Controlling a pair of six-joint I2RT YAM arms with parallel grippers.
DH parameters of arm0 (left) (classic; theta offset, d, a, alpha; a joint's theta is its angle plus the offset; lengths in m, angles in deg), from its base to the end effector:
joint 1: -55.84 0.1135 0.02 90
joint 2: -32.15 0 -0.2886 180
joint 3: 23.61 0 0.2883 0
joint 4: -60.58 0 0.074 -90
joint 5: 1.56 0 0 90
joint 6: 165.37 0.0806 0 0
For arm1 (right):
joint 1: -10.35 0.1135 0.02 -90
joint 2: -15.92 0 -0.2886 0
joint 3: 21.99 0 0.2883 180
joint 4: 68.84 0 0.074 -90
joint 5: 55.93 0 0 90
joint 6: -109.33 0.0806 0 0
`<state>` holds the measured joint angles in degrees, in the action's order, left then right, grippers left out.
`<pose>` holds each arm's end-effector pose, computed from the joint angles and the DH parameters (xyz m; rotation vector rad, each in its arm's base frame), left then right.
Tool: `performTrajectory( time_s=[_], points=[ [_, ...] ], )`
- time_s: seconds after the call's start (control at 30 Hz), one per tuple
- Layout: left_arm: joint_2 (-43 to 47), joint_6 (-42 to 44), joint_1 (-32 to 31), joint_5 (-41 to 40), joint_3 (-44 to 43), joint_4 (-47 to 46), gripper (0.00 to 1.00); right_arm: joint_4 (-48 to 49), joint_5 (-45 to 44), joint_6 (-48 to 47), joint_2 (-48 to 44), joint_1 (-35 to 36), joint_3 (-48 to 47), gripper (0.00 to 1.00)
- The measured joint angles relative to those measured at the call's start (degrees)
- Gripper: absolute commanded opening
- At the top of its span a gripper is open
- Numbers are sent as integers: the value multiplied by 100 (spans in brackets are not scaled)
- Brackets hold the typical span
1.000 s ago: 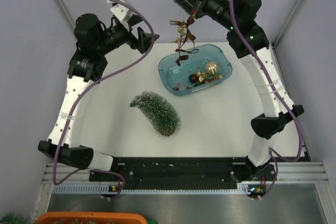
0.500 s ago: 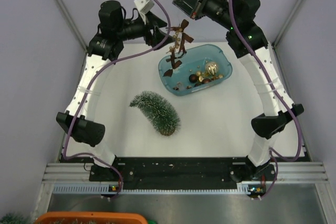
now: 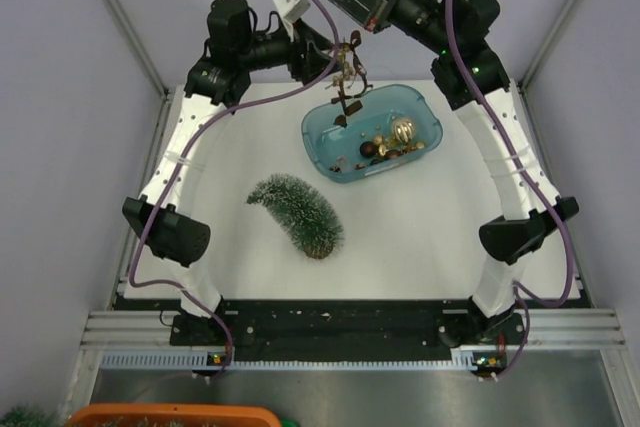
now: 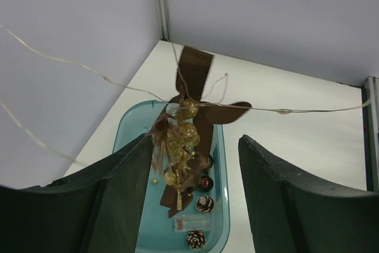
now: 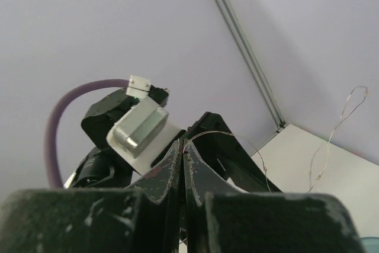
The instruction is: Decorate the small christmas tree
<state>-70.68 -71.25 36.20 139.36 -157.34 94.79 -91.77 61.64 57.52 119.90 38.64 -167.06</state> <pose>0.4085 -0.2122 0.5357 0.9943 1.3646 -0.9228 0.3744 0.2438 0.6284 -0.3343 1.3651 1.2804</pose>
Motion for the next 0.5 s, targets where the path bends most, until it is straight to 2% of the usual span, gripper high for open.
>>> performTrajectory(
  time_s=[0.13,0.2,0.3,0.4,0.47,0.5],
  points=[
    [-181,-57,-22,-181,-35,-181,66,203,107,184,0,-37,0,0],
    [-264,-114,-35,-221,-50,-286,61,269,146,245,0,-46,0,0],
    [-393,-170,-76,-229,-109,-407,44,326,221,326,2,-46,0,0],
    [-448,-142,-138,-164,-120,-420,14,396,260,387,2,-55,0,0],
    [-459,-63,-160,-114,-122,-402,7,431,289,407,2,-74,0,0],
    [-459,-13,-170,-98,-122,-398,9,455,308,428,2,-94,0,0]
  ],
)
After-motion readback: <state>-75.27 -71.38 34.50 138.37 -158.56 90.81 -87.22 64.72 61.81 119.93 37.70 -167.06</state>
